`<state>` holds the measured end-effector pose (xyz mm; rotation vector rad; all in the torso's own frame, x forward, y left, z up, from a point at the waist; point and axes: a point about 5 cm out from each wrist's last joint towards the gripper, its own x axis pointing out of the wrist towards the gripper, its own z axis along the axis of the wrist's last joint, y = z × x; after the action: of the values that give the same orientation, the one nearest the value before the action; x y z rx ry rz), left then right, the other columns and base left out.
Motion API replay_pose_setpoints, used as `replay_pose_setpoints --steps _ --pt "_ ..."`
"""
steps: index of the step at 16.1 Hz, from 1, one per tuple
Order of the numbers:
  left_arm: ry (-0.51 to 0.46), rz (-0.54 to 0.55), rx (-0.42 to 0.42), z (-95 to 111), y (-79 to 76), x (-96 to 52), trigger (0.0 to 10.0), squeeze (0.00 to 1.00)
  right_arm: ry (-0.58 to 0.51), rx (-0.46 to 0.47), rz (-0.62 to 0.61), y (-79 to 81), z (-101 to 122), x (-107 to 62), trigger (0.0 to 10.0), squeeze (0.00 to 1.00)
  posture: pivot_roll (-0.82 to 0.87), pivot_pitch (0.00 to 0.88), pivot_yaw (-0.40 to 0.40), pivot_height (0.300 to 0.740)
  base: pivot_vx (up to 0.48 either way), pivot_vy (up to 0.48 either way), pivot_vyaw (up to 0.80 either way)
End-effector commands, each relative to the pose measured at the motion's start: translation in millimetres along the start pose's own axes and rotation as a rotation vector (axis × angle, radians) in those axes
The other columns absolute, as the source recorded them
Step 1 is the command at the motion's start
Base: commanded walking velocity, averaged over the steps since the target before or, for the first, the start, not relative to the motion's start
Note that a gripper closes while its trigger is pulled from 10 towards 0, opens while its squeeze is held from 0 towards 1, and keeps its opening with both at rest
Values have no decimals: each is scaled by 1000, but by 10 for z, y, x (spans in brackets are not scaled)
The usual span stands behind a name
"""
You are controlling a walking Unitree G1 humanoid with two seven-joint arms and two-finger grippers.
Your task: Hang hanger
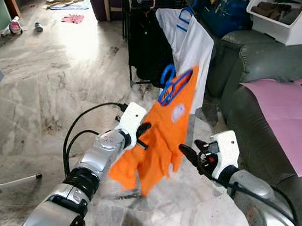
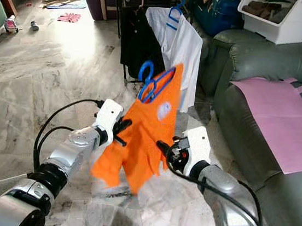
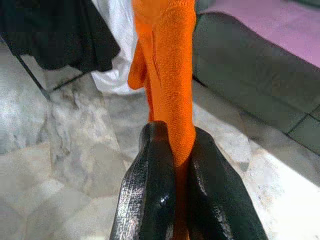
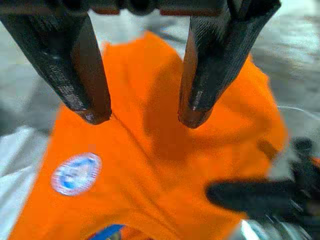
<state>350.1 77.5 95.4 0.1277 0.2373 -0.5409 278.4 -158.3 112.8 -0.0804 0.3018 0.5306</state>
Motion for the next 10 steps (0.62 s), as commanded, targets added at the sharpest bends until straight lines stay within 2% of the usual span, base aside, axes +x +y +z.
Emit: replay_pose_setpoints --steps 1,4,6,7,8,9,10 --pt "-59 4 37 151 30 18 3412 0 10 -43 -21 4 -33 2 10000 0 -84 66 38 740 0 0 0" --pt "-90 -47 94 183 58 -31 3647 0 -23 -101 -202 -224 -22 -9 10000 0 -83 68 38 740 0 0 0" --pt "-106 -108 191 205 67 -85 3961 0 -50 -95 -275 -350 1 -32 10000 0 -80 70 36 740 0 0 0" --pt "-103 -131 231 202 92 -119 3843 0 -57 -90 -280 -390 2 -47 10000 573 -78 71 35 740 0 0 0" --pt "-98 -156 257 206 115 -140 3490 0 -53 -78 -255 -393 -11 -56 10000 1000 -76 72 34 740 0 0 0" --pt "-92 -168 285 215 146 -155 3216 0 -45 -85 -239 -402 -18 -68 10000 1000 -75 73 33 740 0 0 0" --pt "-75 -192 345 248 212 -184 2471 0 -20 -136 -330 -581 -14 -121 10000 1000 -75 76 33 740 0 0 0"
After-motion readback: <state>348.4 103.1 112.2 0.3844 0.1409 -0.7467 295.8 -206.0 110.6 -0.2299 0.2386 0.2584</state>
